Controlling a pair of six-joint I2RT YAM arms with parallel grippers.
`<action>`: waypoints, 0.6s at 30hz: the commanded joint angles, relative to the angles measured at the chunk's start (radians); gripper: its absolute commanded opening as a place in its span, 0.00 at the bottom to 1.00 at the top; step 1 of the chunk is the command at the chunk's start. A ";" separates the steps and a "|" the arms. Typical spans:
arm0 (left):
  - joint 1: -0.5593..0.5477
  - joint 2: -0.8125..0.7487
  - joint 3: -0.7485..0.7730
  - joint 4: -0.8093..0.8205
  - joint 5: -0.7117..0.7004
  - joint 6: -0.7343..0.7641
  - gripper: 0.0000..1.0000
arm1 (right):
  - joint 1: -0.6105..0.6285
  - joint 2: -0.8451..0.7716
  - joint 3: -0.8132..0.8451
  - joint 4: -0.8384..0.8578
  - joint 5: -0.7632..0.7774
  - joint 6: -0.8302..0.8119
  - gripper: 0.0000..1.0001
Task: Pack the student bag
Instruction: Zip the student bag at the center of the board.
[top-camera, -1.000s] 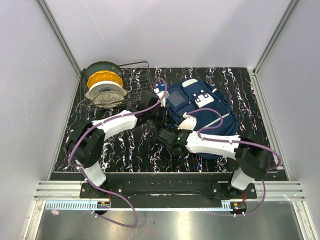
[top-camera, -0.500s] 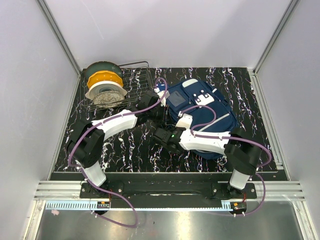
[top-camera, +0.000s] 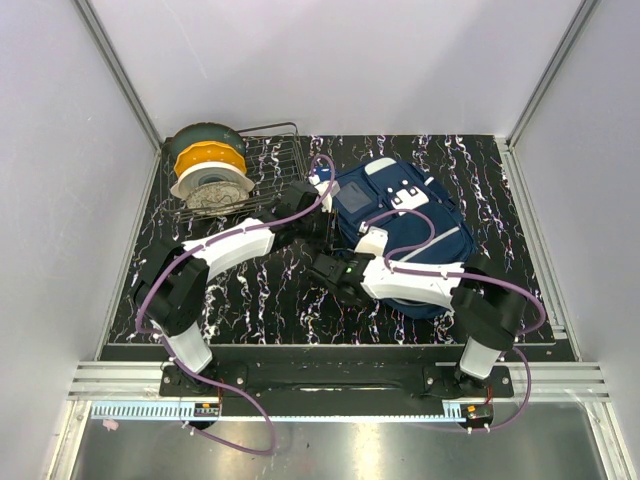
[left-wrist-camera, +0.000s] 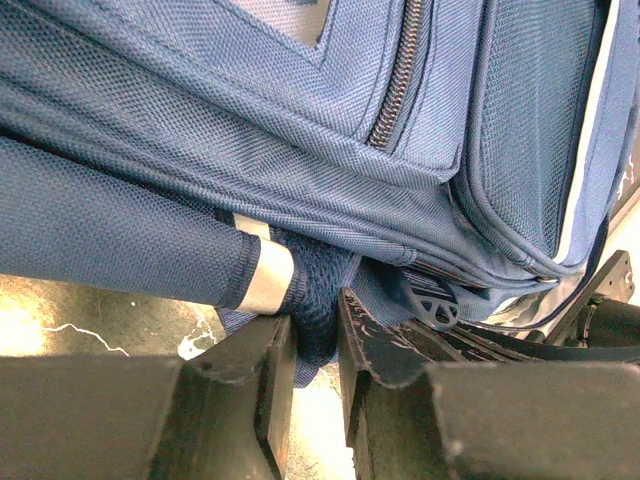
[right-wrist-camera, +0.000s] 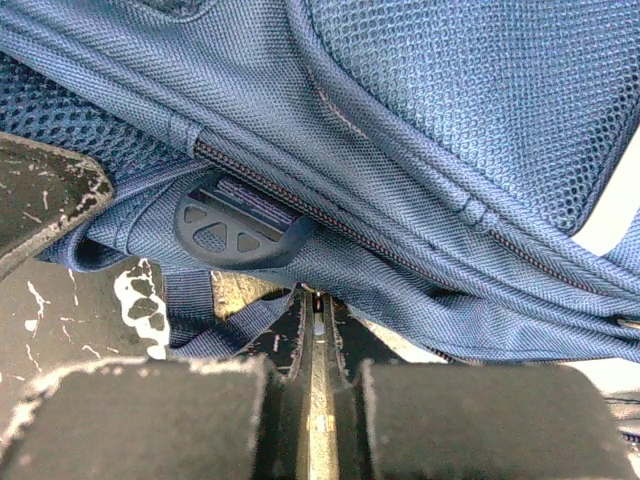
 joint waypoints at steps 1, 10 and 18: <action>-0.001 -0.064 0.052 0.062 0.073 0.008 0.22 | -0.025 -0.089 -0.042 0.057 0.026 -0.094 0.00; 0.022 -0.038 0.088 0.038 0.078 0.029 0.08 | -0.025 -0.386 -0.327 0.234 -0.206 -0.153 0.00; 0.044 -0.037 0.102 0.028 0.073 0.035 0.02 | -0.025 -0.634 -0.515 0.236 -0.335 -0.124 0.00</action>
